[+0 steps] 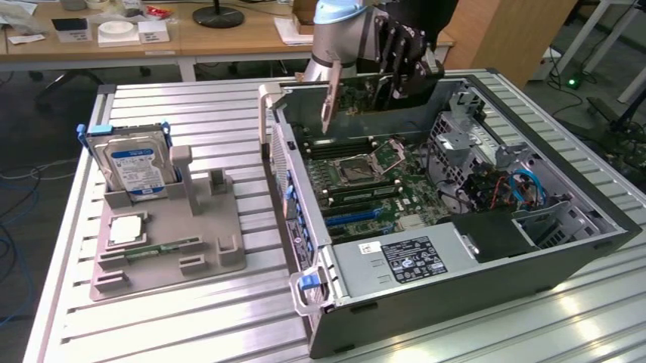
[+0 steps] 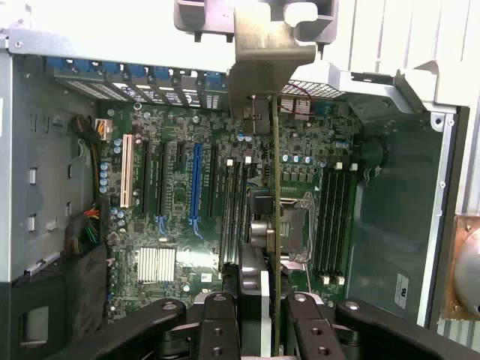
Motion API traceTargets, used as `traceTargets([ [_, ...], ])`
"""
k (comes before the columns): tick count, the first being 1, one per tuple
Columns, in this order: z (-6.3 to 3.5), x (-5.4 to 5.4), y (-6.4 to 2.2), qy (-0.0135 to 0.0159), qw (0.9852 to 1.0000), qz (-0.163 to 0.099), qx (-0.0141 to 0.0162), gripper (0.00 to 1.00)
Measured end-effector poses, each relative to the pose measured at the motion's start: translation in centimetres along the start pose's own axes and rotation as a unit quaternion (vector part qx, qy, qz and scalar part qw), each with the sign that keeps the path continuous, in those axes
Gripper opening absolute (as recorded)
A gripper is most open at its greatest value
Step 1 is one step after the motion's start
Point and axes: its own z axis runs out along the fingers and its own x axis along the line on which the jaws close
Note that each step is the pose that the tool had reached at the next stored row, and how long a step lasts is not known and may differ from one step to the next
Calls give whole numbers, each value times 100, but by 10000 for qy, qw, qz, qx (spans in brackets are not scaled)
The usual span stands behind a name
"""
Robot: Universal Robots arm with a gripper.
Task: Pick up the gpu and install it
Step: 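Insert the gpu into the slot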
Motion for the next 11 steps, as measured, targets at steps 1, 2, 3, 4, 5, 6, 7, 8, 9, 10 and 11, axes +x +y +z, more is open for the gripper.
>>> traceTargets([
  [1, 6, 0, 0, -2, 10000, -2, 5, 28],
  [2, 9, 1, 0, -1, 10000, -3, 8, 28],
  [3, 12, 1, 0, 0, 10000, -3, 9, 28],
  [4, 14, 1, -1, 1, 10000, -4, 9, 28],
  [5, 15, 2, -3, 3, 10000, -3, 9, 28],
  [6, 16, 2, -5, 5, 10000, -2, 9, 28],
  [7, 16, 2, -6, 6, 10000, -2, 9, 28],
  [8, 16, 2, -6, 6, 10000, -2, 9, 28],
  [9, 16, 2, -7, 6, 10000, -3, 9, 28],
  [10, 16, 2, -7, 7, 10000, -3, 9, 28],
  [11, 16, 2, -7, 6, 10000, -3, 9, 28],
])
